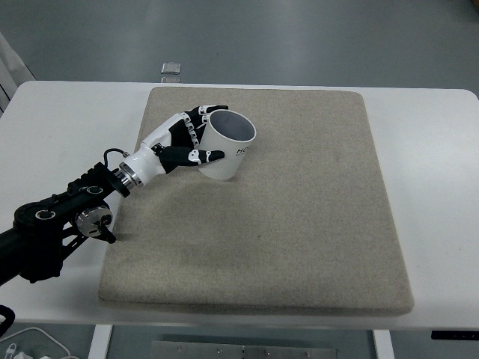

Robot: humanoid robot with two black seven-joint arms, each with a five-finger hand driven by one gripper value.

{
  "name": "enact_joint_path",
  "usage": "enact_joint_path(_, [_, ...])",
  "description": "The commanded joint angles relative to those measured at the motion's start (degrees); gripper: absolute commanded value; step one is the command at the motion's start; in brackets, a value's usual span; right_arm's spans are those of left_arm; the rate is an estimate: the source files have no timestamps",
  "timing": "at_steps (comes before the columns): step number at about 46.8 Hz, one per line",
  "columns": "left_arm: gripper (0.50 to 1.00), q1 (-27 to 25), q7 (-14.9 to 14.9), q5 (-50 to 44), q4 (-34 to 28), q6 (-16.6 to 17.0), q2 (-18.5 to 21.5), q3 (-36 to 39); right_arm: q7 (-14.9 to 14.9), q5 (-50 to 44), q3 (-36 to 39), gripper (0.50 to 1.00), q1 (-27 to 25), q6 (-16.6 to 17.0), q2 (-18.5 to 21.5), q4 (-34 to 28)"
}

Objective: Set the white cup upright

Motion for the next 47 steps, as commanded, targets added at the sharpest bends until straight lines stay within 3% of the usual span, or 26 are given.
enact_joint_path(1, [0.5,-0.1,0.0,0.0,0.0,0.3,0.0,0.0,0.0,0.0,0.0,0.93,0.0,0.0,0.0,0.0])
enact_joint_path(18, [0.512,-0.4,0.0,0.0,0.3,0.7,0.0,0.0,0.0,0.0,0.0,0.93,0.0,0.0,0.0,0.0])
enact_joint_path(26, [0.645,-0.4,0.0,-0.1,0.4,0.7,0.0,0.1,0.0,0.0,0.0,0.93,0.0,0.0,0.0,0.0])
enact_joint_path(30, [0.664,-0.4,0.0,-0.2,1.0,0.7,0.0,0.1,0.0,0.0,0.0,0.93,0.0,0.0,0.0,0.0])
enact_joint_path(33, [0.733,-0.4,0.0,-0.4,1.1,0.7,0.0,0.1,0.0,0.0,0.0,0.93,0.0,0.0,0.0,0.0])
enact_joint_path(47, [0.861,-0.4,0.0,-0.4,1.3,0.0,0.0,0.4,0.0,0.0,0.0,0.93,0.0,0.0,0.0,0.0])
